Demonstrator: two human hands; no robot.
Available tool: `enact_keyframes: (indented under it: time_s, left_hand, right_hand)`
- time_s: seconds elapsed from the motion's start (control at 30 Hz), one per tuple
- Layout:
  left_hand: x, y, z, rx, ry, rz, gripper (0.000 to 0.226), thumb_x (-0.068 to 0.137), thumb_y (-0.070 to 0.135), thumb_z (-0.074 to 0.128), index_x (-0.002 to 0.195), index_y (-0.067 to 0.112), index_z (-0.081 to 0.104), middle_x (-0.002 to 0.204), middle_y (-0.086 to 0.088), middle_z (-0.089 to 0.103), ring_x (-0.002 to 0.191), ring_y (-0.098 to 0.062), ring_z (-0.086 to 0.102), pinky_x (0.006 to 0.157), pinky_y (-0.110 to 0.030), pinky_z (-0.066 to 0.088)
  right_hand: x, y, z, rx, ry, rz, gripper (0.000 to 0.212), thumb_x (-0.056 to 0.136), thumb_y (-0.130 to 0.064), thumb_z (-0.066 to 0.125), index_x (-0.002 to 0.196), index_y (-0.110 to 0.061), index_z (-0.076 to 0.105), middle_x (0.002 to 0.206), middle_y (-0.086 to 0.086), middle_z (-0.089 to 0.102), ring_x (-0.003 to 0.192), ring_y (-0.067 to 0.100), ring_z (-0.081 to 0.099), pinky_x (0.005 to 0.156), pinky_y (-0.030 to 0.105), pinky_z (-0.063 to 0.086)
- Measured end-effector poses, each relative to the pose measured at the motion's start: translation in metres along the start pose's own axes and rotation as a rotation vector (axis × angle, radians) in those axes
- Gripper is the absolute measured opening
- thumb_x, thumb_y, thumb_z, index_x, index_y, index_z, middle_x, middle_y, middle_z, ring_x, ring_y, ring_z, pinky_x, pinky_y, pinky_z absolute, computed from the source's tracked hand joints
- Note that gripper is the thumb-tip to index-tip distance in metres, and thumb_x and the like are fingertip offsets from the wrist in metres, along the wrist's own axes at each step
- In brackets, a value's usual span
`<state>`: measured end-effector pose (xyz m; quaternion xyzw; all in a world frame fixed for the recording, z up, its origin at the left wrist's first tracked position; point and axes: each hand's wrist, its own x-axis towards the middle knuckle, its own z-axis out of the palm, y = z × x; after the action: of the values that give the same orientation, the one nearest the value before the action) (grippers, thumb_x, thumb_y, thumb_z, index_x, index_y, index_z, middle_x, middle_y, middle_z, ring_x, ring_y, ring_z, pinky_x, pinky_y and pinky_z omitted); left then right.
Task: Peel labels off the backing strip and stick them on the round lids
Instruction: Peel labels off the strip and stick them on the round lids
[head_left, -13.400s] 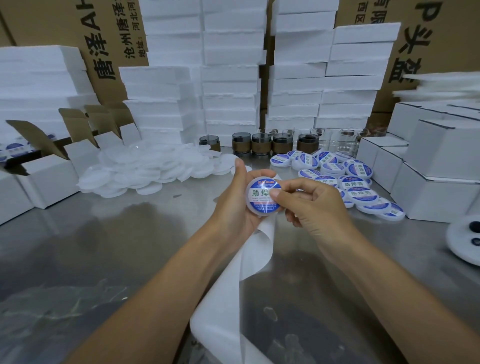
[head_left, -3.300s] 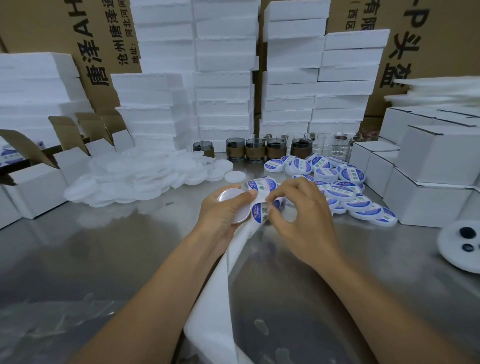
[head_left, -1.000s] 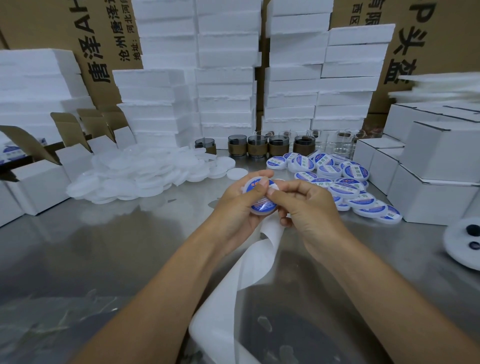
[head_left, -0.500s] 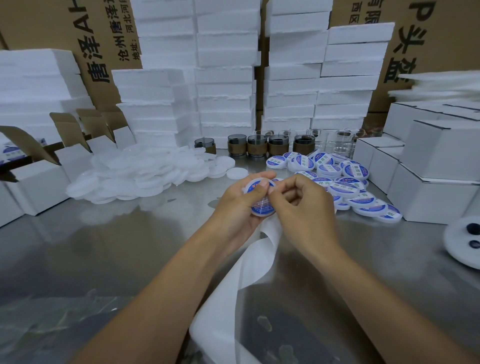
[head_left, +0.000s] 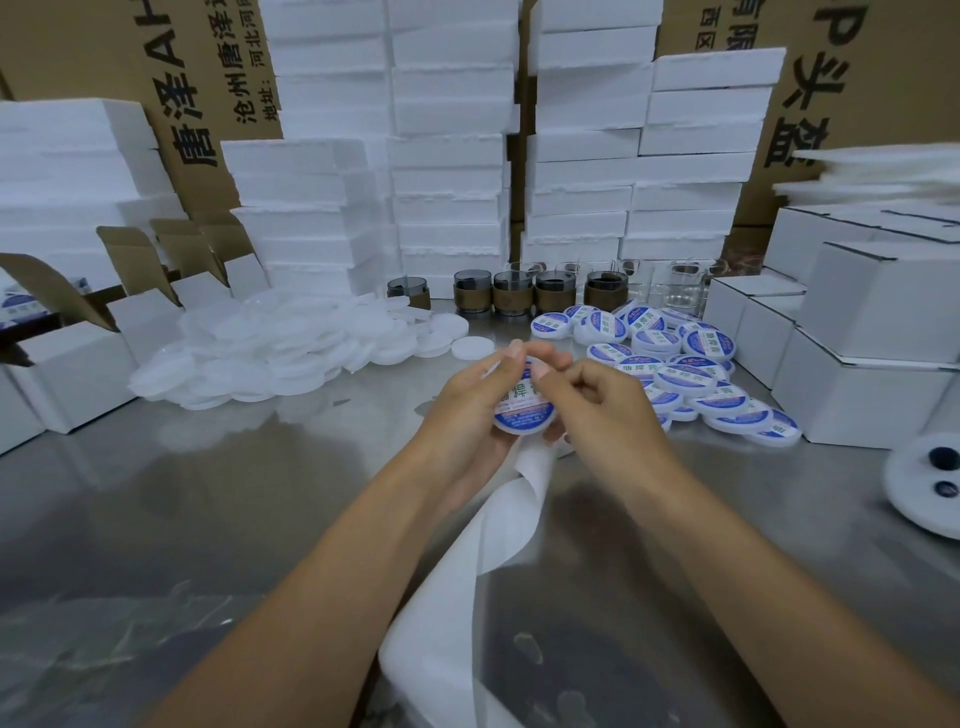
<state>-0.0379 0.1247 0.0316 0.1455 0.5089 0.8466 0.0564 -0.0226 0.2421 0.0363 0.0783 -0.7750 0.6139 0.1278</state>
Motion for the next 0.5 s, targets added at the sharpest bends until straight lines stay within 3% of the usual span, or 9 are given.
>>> enact_keyframes:
  time_s: [0.1,0.27,0.37,0.5]
  left_hand:
    - [-0.0004,0.0005,0.0013,0.033,0.004,-0.019,0.024,0.09,0.025,0.05,0.096,0.01,0.068,0.099,-0.009,0.07,0.094,-0.022,0.066,0.079,-0.031,0.055]
    - [-0.0018,-0.001,0.0026,0.134,0.051,-0.047,0.029,0.093,0.021,0.05,0.113,0.003,0.062,0.093,-0.011,0.07,0.082,-0.016,0.067,0.067,-0.023,0.054]
    - [-0.0031,-0.001,0.0027,0.19,0.071,-0.041,0.024,0.093,0.02,0.052,0.107,0.005,0.065,0.078,-0.003,0.07,0.067,-0.009,0.065,0.055,-0.016,0.048]
    - [-0.0032,0.0005,0.0019,0.152,0.095,-0.017,0.018,0.095,0.019,0.05,0.097,0.011,0.066,0.076,-0.002,0.069,0.064,-0.007,0.062,0.054,-0.016,0.048]
  right_hand:
    - [-0.0003,-0.0029,-0.0031,0.132,-0.02,0.006,0.025,0.089,-0.027,0.06,0.066,-0.017,0.064,0.054,-0.013,0.064,0.047,-0.006,0.055,0.045,0.006,0.038]
    - [0.0021,-0.0015,-0.0032,0.149,0.061,-0.011,0.024,0.09,-0.025,0.058,0.068,-0.017,0.064,0.055,-0.009,0.065,0.049,-0.003,0.057,0.048,0.009,0.042]
    - [0.0029,-0.0005,-0.0032,0.152,0.096,-0.009,0.022,0.09,-0.025,0.058,0.071,-0.015,0.065,0.063,-0.001,0.066,0.052,0.002,0.058,0.051,0.012,0.045]
    - [0.002,-0.0018,-0.0015,0.139,0.033,-0.013,0.012,0.088,-0.022,0.061,0.078,-0.017,0.062,0.063,-0.002,0.065,0.044,-0.003,0.053,0.046,0.006,0.039]
